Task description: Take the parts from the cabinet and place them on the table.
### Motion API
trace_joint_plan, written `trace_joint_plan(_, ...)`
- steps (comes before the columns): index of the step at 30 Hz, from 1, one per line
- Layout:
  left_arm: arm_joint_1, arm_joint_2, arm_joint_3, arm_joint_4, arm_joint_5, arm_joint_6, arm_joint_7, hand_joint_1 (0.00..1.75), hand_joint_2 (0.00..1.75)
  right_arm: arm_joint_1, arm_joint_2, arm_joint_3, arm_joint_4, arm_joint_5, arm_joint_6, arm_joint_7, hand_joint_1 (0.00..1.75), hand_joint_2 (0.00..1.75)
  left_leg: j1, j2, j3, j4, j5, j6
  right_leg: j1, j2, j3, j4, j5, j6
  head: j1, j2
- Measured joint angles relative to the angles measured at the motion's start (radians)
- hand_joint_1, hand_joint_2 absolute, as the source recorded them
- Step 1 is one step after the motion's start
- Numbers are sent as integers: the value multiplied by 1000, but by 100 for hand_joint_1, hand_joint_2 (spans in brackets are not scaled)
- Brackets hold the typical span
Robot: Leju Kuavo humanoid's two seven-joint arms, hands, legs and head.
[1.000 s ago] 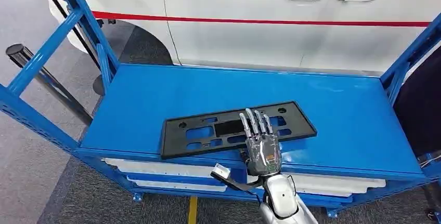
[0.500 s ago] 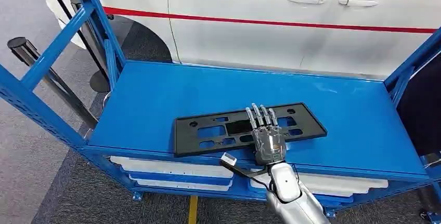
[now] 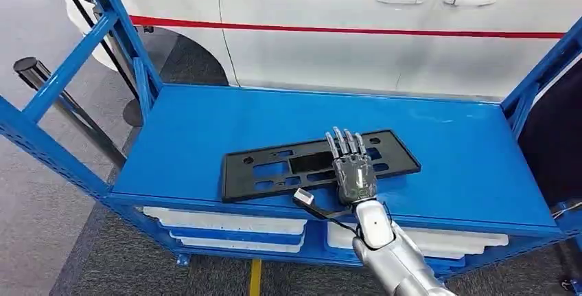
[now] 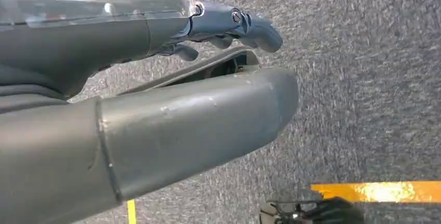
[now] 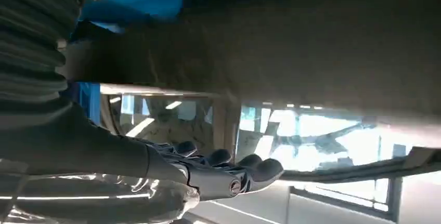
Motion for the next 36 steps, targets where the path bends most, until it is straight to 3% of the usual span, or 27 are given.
trace_joint_plan(2, -1, 0, 2, 0, 0, 0, 0, 0, 0, -1, -4, -22, 8, -15, 0, -15, 175, 175, 9, 1, 104, -188, 79, -8, -6, 1, -8, 21, -7, 13, 0, 0)
trace_joint_plan(3, -2, -3, 2, 0, 0, 0, 0, 0, 0, -2, -6, -32, 10, -19, 0, -19, 175, 175, 6, -2, 114, -209, 58, -5, -3, 3, -12, 32, -11, 22, -1, 0)
trace_joint_plan(5, -2, -6, 5, 0, 0, 0, 1, 0, 0, -2, -13, -56, 15, -19, 0, -26, 175, 175, 4, -5, 112, -210, 65, 18, 4, 5, -17, 40, -18, 36, 1, 0)
trace_joint_plan(8, -2, -10, 7, 0, 0, 0, 0, 0, 0, 2, -21, -80, 29, -21, 1, -26, 175, 175, 3, -3, 105, -210, 76, 41, -3, 7, -21, 43, -14, 49, 1, 0)
trace_joint_plan(9, -2, -10, 7, 0, 0, 0, 0, 0, 0, 2, -24, -85, 32, -21, 1, -28, 175, 175, 2, -2, 103, -210, 79, 47, -5, 7, -30, 67, -38, 53, 2, 0)
trace_joint_plan(10, -3, -10, 8, 0, 0, 0, 0, 0, 0, 2, -26, -89, 34, -21, 1, -29, 175, 175, 2, -2, 99, -210, 81, 50, -6, 8, -56, 124, -80, 58, 2, 0)
trace_joint_plan(12, -2, -10, 8, 0, 0, 0, 0, 0, 0, 6, -30, -95, 42, -21, 0, -29, 175, 175, -2, -1, 89, -210, 84, 55, -7, 8, -133, 285, -158, 63, 1, 0)
trace_joint_plan(13, -1, -11, 8, 0, 0, 0, 0, 0, 0, 8, -32, -98, 46, -21, 0, -29, 175, 175, -5, -1, 87, -209, 84, 56, -7, 8, -160, 341, -172, 62, 1, 0)
trace_joint_plan(14, 0, -11, 8, 0, 0, 0, 0, 0, 0, 7, -32, -101, 48, -21, 0, -29, 175, 175, -7, -1, 87, -209, 85, 56, -6, 8, -163, 348, -162, 59, 1, 0)
trace_joint_plan(15, 0, -12, 8, 0, -1, -1, 0, 0, 0, 7, -32, -105, 50, -21, 0, -29, 175, 175, -11, -2, 89, -209, 84, 56, -3, 8, -145, 310, -131, 53, 2, 0)
trace_joint_plan(17, -2, -14, 9, 0, -1, -1, 0, 0, 0, 4, -32, -110, 53, -21, 0, -29, 175, 175, -19, -3, 95, -210, 84, 56, 9, 10, -56, 133, -38, 24, 2, 0)
trace_joint_plan(18, -3, -21, 9, 0, -1, -2, 0, 0, 0, -2, -33, -112, 53, -21, 0, -29, 175, 175, -14, -3, 96, -211, 84, 56, 20, 10, -20, 48, -24, -2, 1, 0)
trace_joint_plan(19, -6, -27, 9, 0, -2, -2, 0, 0, 0, -2, -34, -114, 54, -21, 0, -31, 175, 175, -22, -2, 95, -212, 84, 54, 20, -1, -20, 47, -26, -6, -3, 0)
trace_joint_plan(22, -9, -27, 9, 0, -2, -4, 0, 0, 0, -4, -37, -119, 56, -22, 0, -33, 175, 175, -10, -1, 98, -222, 89, 38, 31, 0, -19, 34, -19, -16, 1, 0)
trace_joint_plan(23, -11, -27, 9, 0, -2, -5, 0, 0, 0, -6, -37, -121, 57, -24, 0, -33, 175, 175, -21, -2, 106, -233, 92, 30, 23, 0, -4, 7, -6, -18, 1, 0)
trace_joint_plan(24, -10, -29, 9, 0, -2, -6, -1, 0, 0, -4, -37, -121, 59, -25, 2, -34, 175, 175, -17, -2, 101, -215, 80, 30, 15, -6, 11, -15, 7, -7, 0, 0)
trace_joint_plan(25, -13, -30, 9, 0, -2, -8, -2, 0, 0, -4, -37, -121, 65, -29, 3, -37, 175, 175, -18, -2, 80, -175, 48, 28, 11, -5, 15, -25, 12, -12, 1, 0)
trace_joint_plan(27, -12, -30, 12, 0, 0, -9, -2, 0, 0, -4, -35, -126, 67, -55, 2, -72, 175, 175, -11, -2, 6, -21, -29, 16, 9, -6, 10, -23, 14, -14, 0, 0)
trace_joint_plan(28, -11, -30, 18, 0, 0, -9, -2, 0, 0, -1, -29, -132, 63, -81, 3, -100, 175, 175, -8, -2, -23, 39, -47, 9, 9, -6, 8, -20, 12, -13, 0, 0)
trace_joint_plan(29, -9, -31, 23, 1, 1, -9, -3, 0, 0, 3, -25, -138, 55, -106, 3, -125, 175, 175, -5, -2, -36, 61, -44, 5, 8, -5, 6, -15, 10, -10, 0, 0)
trace_joint_plan(30, -7, -31, 25, 0, 1, -9, -3, 0, 0, 8, -20, -141, 46, -120, 5, -140, 175, 175, -1, -1, -25, 36, -18, 0, 6, -4, 5, -9, 6, -6, 0, 0)
trace_joint_plan(32, -6, -31, 27, 0, 1, -9, -5, 0, 0, 13, -18, -145, 31, -130, 7, -149, 175, 175, 8, 0, 59, -132, 75, -12, -1, -2, -1, 13, -6, 7, 0, 0)
trace_joint_plan(33, -6, -31, 29, 0, 2, -9, -6, 0, 0, 16, -16, -149, 23, -157, 7, -171, 175, 175, 13, 1, 94, -214, 87, -15, -2, -1, -7, 30, -14, 15, 0, 0)
trace_joint_plan(34, -7, -33, 32, 1, 7, -9, -6, 0, 0, 24, -11, -153, 0, -223, 6, -223, 175, 175, 1, -4, 90, -205, 76, -6, 5, 2, -14, 41, -22, 24, 0, 0)
trace_joint_plan(35, -5, -33, 37, 1, 13, -8, -10, 0, 0, 41, -4, -156, -41, -324, 7, -305, 175, 175, 6, -5, 89, -204, 76, 11, 5, 6, -18, 46, -25, 27, 2, 0)
trace_joint_plan(36, -1, -34, 45, 1, 22, -7, -12, 0, 0, 65, 5, -156, -100, -469, 24, -420, 175, 175, 4, -4, 85, -204, 74, 15, 7, 9, -18, 46, -24, 30, 2, 0)
